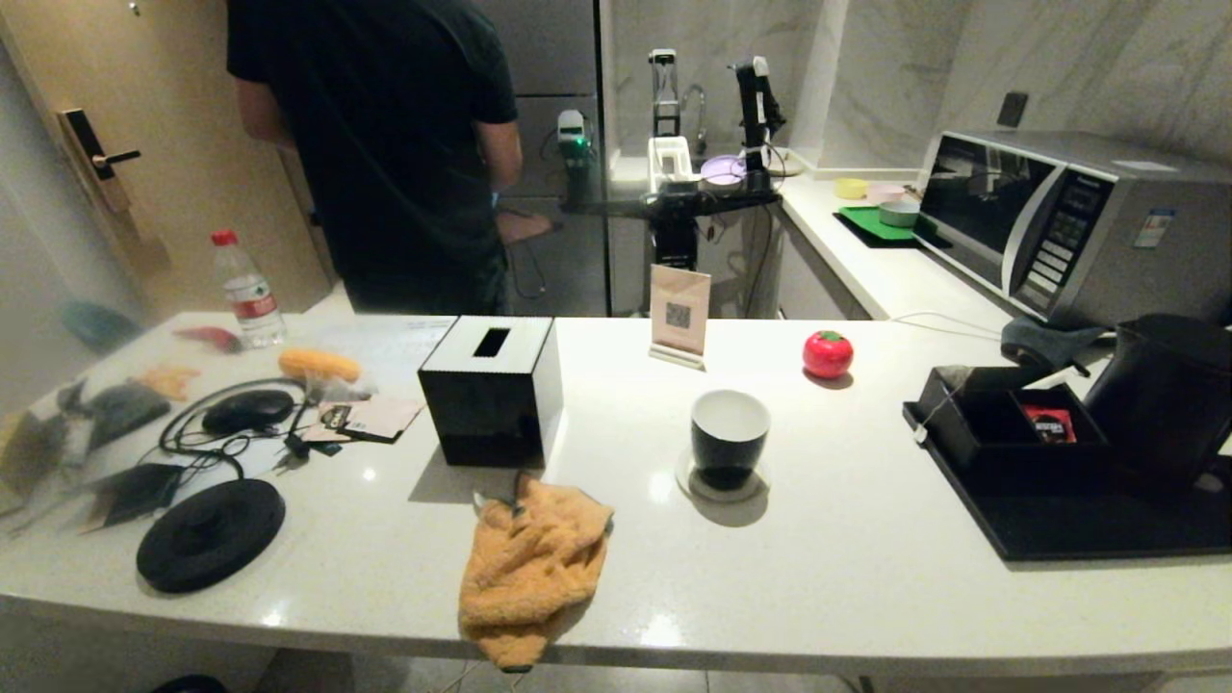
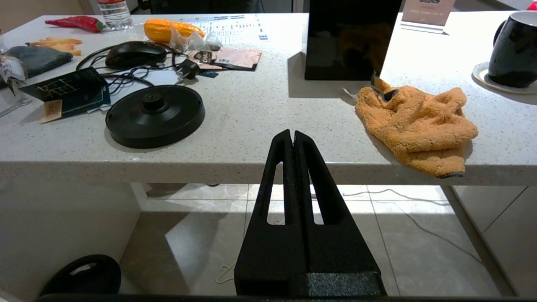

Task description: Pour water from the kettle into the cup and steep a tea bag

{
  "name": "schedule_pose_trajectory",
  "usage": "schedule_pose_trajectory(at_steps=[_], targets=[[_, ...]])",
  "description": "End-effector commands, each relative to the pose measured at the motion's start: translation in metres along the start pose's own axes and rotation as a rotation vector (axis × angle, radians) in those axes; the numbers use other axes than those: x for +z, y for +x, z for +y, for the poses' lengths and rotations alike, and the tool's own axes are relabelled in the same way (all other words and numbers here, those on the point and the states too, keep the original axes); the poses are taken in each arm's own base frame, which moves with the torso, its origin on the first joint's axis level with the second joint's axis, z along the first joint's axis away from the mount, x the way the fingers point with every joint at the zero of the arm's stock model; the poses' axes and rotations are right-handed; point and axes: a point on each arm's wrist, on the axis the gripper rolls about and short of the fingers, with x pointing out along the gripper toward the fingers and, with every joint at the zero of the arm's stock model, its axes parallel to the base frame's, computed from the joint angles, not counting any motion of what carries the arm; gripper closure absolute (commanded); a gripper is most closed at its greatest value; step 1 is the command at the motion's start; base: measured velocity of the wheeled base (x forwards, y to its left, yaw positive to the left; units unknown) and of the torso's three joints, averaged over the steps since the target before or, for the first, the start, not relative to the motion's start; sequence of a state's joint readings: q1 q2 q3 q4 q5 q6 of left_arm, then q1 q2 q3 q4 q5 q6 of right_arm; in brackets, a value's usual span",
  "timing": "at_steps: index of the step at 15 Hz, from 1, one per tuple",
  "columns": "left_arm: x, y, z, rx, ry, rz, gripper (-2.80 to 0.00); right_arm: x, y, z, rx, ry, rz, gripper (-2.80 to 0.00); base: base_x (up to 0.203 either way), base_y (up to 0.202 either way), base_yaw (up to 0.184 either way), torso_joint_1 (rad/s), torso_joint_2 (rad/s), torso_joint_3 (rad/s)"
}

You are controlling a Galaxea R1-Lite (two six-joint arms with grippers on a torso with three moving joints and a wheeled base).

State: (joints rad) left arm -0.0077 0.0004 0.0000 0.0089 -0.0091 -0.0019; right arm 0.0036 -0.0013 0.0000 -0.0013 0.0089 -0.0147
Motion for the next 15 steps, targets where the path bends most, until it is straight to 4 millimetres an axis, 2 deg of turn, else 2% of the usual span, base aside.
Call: schedule_pose_trajectory(at_steps=[1, 4, 12, 15], targets=[[0.0, 0.0, 0.0, 0.0, -0.001, 0.0, 0.0, 0.0001, 0.0001, 0.0, 0.001, -0.001, 0.001, 0.0, 0.0, 0.0, 0.0, 0.0, 0.0, 0.0], [0.0, 0.0, 0.0, 0.0, -0.001, 0.0, 0.0, 0.0001, 0.0001, 0.0, 0.0, -0.001, 0.001, 0.0, -0.001, -0.037, -0.001, 0.001, 0.0, 0.001], [0.0, 0.0, 0.0, 0.0, -0.003, 0.0, 0.0, 0.0001, 0.0001, 0.0, 0.001, -0.001, 0.001, 0.0, 0.0, -0.187, 0.001, 0.004, 0.0, 0.002], [0.0, 0.0, 0.0, 0.0, -0.003, 0.0, 0.0, 0.0001, 0.0001, 0.0, 0.001, -0.001, 0.001, 0.0, 0.0, -0.029, 0.0, 0.001, 0.0, 0.002]])
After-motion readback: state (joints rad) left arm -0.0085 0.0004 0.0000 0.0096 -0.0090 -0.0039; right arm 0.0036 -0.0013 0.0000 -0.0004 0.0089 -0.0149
